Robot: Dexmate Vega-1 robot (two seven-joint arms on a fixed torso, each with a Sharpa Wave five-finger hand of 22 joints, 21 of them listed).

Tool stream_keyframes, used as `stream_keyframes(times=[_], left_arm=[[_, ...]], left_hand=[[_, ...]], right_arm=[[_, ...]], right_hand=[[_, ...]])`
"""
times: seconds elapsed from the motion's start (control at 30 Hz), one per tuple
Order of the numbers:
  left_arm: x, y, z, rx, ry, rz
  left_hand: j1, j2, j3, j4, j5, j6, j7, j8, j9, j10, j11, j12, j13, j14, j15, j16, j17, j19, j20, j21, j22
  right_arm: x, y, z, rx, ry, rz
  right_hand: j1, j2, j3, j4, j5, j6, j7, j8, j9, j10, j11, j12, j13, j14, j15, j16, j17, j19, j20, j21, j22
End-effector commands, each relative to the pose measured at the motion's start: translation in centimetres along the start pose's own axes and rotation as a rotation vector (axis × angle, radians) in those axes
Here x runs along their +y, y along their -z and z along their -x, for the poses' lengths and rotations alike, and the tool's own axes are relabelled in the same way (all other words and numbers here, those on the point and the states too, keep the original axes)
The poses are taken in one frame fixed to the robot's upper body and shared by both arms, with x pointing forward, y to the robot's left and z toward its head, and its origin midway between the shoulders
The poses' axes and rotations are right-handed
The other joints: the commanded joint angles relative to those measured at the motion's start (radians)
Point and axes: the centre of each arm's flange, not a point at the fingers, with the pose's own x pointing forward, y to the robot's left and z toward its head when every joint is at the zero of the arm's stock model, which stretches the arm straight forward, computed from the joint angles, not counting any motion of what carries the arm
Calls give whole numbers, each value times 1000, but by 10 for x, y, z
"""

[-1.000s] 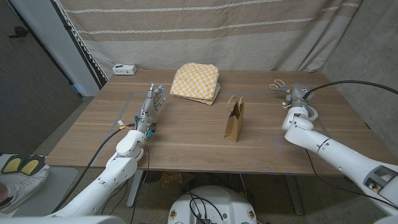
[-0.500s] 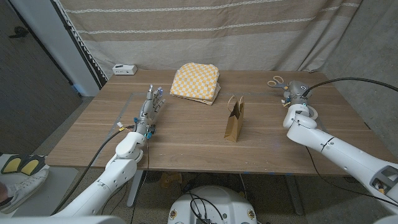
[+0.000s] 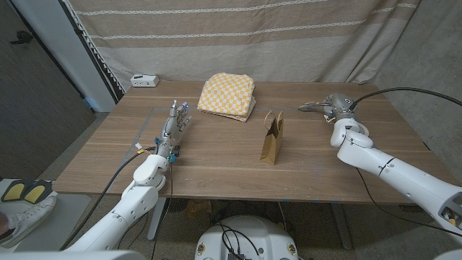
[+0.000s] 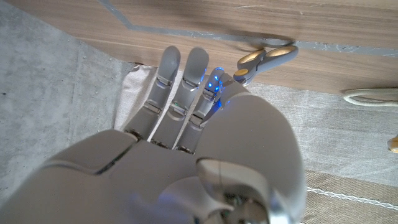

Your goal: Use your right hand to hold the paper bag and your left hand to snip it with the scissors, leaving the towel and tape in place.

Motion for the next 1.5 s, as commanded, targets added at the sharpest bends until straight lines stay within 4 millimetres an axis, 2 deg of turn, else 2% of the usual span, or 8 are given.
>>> stream_keyframes(times=[0.03,0.2,0.47,0.73,0.8,1.0,1.13,1.5], left_arm=[[2,1,3,7,0,4],[1,2,4,11,4,6],[-3,3,4,13,14,7],[-7,4,3,24,29,7],[-8,5,3,26,33,6],[-10,7,3,33,41,8],[-10,7,3,36,42,7],[-9,8,2,41,43,11]], left_hand=[[-3,7,-2,7,-5,9,-1,-1,4,9,0,4,1,5,-130,4,2,-1,-117,3,3],[-3,7,-2,8,-5,9,0,0,4,9,1,4,1,5,-130,4,2,0,-117,4,3],[-4,8,-2,8,-6,10,1,0,4,10,1,4,1,7,-130,5,2,0,-117,4,3],[-4,8,-2,9,-7,13,0,0,4,15,0,6,1,8,-130,5,2,1,-116,4,3],[-5,8,-2,9,-8,14,0,0,4,15,0,6,1,8,-130,5,2,1,-116,4,3],[-6,9,-3,10,-8,22,-2,3,4,16,0,6,1,10,-130,5,2,1,-116,4,3],[-7,9,-3,10,-9,30,-4,6,4,15,-1,6,1,11,-130,6,2,1,-115,4,3],[-11,9,-4,13,-11,47,0,11,4,20,3,7,1,12,-128,6,2,0,-115,4,3]], right_arm=[[7,1,-1,6,-50,-39],[7,3,1,19,-35,-48],[8,7,4,30,-13,-44],[9,9,4,35,-16,-35],[9,9,4,37,-28,-33],[11,10,3,54,-40,-19],[12,11,3,60,-40,-23],[14,9,1,75,-47,-11]], right_hand=[[-4,1,129,114,-1,19,1,0,1,22,12,57,526,-5,-55,7,-3,1,-147,20,0],[-3,-7,115,92,-5,21,-12,-15,-11,50,29,33,462,-31,-56,-8,-38,-14,-147,50,-3],[8,-27,58,35,-2,-33,-19,-27,-46,105,44,11,374,-41,-58,-9,-80,-32,-147,102,-10],[18,-19,5,-5,15,-247,-36,-30,-71,140,37,-26,271,-24,-59,1,-126,-45,-146,177,-30],[23,-17,0,-10,19,-290,-39,-22,-60,139,38,-26,270,-20,-59,6,-130,-49,-146,192,-35],[30,-13,-4,-15,26,-273,-42,16,-25,138,39,-29,266,-20,-59,3,-146,-54,-145,219,-46],[36,-14,-10,-18,31,-224,-36,74,31,139,37,-35,262,-16,-60,1,-158,-59,-145,246,-61],[46,-8,-10,-12,40,-265,-38,154,169,136,36,-46,263,-7,-60,-2,-172,-60,-144,293,-100]])
